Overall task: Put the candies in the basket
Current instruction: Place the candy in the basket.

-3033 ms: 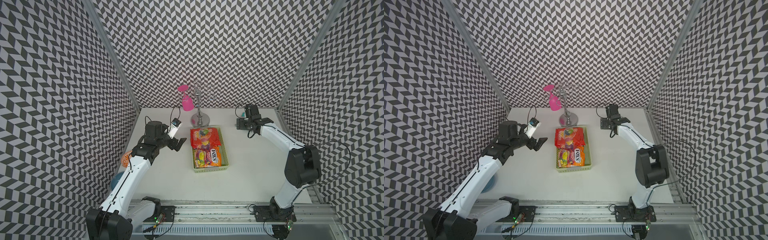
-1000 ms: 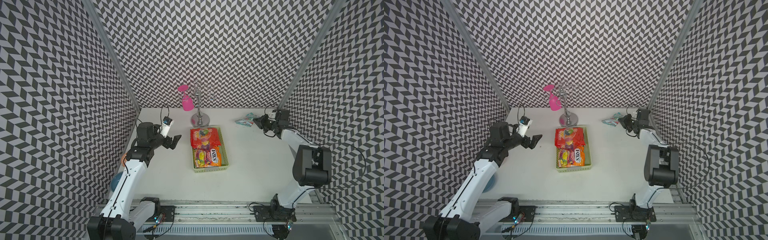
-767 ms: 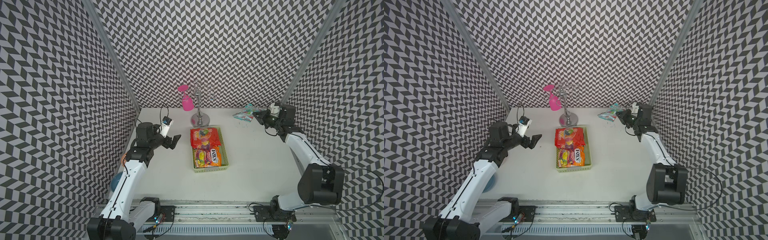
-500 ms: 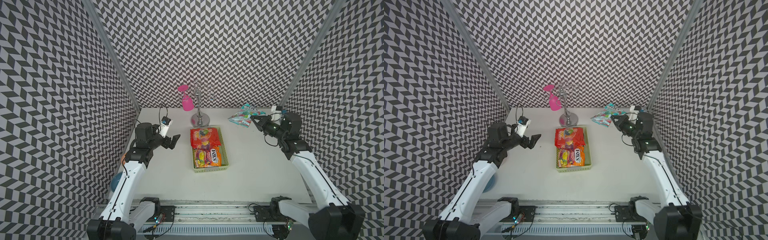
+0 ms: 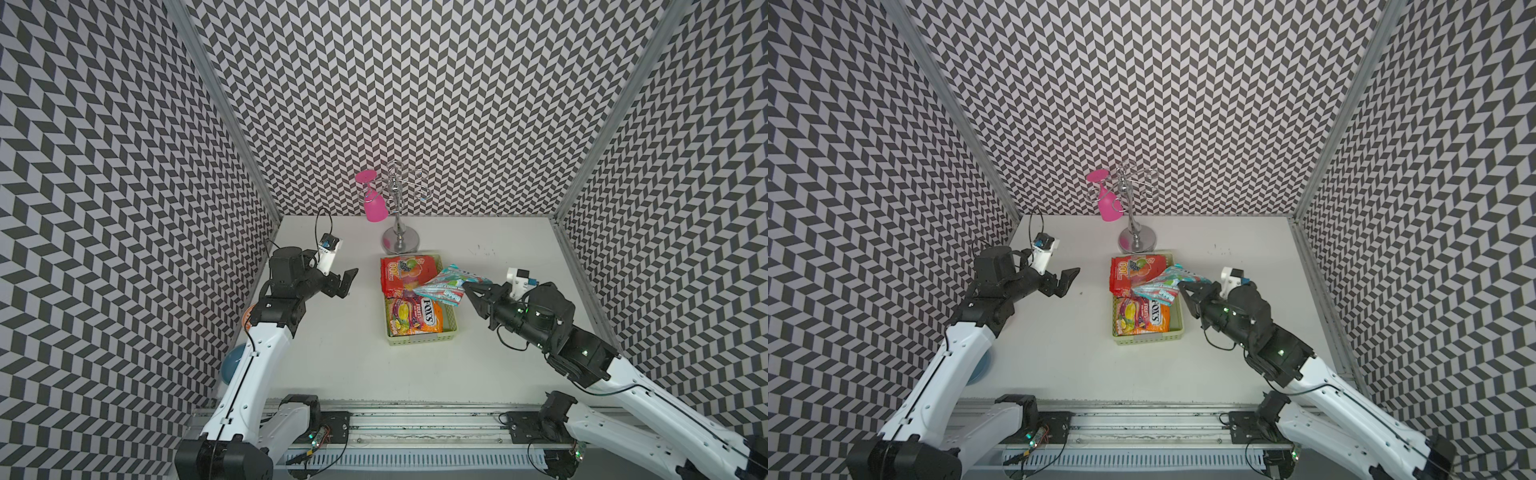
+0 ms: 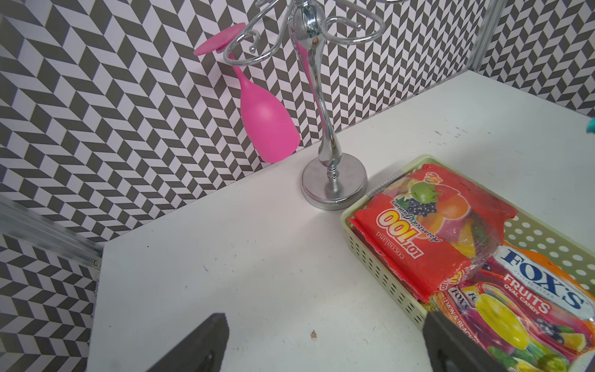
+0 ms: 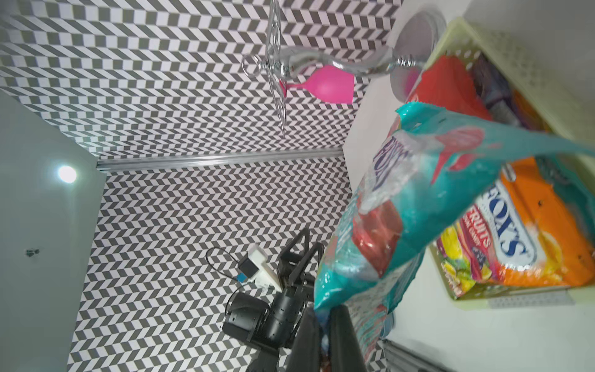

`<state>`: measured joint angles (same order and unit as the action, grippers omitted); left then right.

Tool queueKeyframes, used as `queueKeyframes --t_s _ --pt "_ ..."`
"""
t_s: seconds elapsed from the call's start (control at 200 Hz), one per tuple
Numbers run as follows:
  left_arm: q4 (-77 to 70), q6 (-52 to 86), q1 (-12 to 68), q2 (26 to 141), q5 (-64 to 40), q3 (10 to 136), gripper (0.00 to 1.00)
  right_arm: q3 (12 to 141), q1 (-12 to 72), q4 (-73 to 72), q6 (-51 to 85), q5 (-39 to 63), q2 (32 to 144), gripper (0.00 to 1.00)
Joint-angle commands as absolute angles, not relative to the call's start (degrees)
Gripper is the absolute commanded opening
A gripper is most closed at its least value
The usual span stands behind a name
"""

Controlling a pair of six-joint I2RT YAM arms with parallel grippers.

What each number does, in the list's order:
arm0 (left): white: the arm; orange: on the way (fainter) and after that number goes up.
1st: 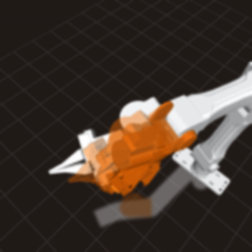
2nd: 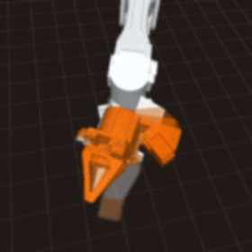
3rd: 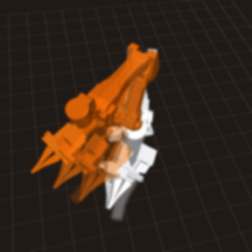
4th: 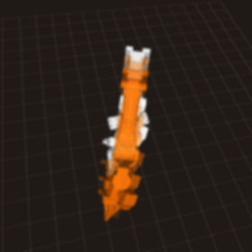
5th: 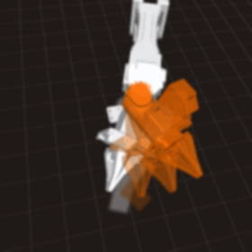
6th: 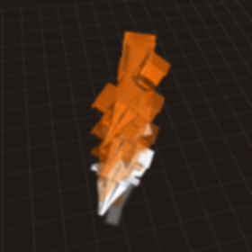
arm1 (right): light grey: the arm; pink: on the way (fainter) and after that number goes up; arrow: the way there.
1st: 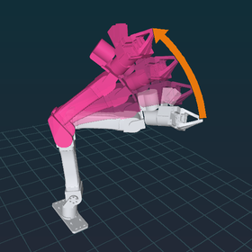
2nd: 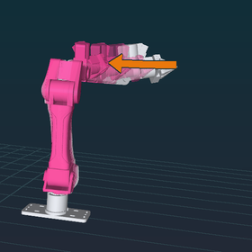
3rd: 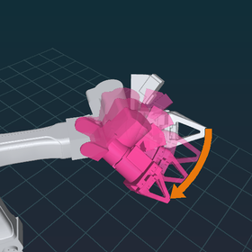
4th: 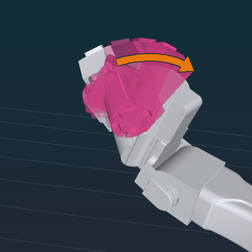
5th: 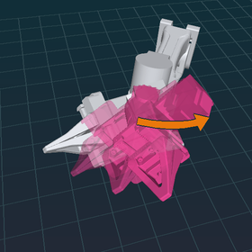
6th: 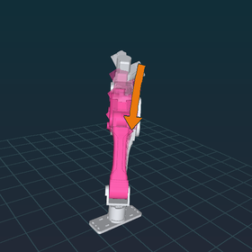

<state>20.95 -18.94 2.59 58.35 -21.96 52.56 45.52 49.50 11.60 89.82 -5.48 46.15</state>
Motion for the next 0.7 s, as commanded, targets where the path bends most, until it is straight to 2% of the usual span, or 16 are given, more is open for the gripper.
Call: queueKeyframes --t_s 0.0,0.1,0.235,0.436,0.691 --pt "20.17 -18.72 2.29 57.17 -21.71 53.0 0.99 46.77 56.19 6.41 99.5 -18.46 47.99 0.0" --pt "20.95 -18.93 2.11 56.59 -21.8 53.7 0.99 42.44 59.98 0.83 106.94 -19.35 50.38 0.0" --pt "21.21 -19.33 2.07 56.36 -22.23 53.45 0.99 41.86 62.79 0.8 111.33 -21.88 53.79 0.0" --pt "21.51 -19.51 2.11 55.81 -23.05 53.74 0.99 44.11 63.1 2.11 110.52 -27.19 57.71 0.0" --pt "22.94 -20.39 2.11 55.82 -24.03 54.82 0.99 41.8 63.09 -3.62 112.92 -26.1 64.98 0.0"
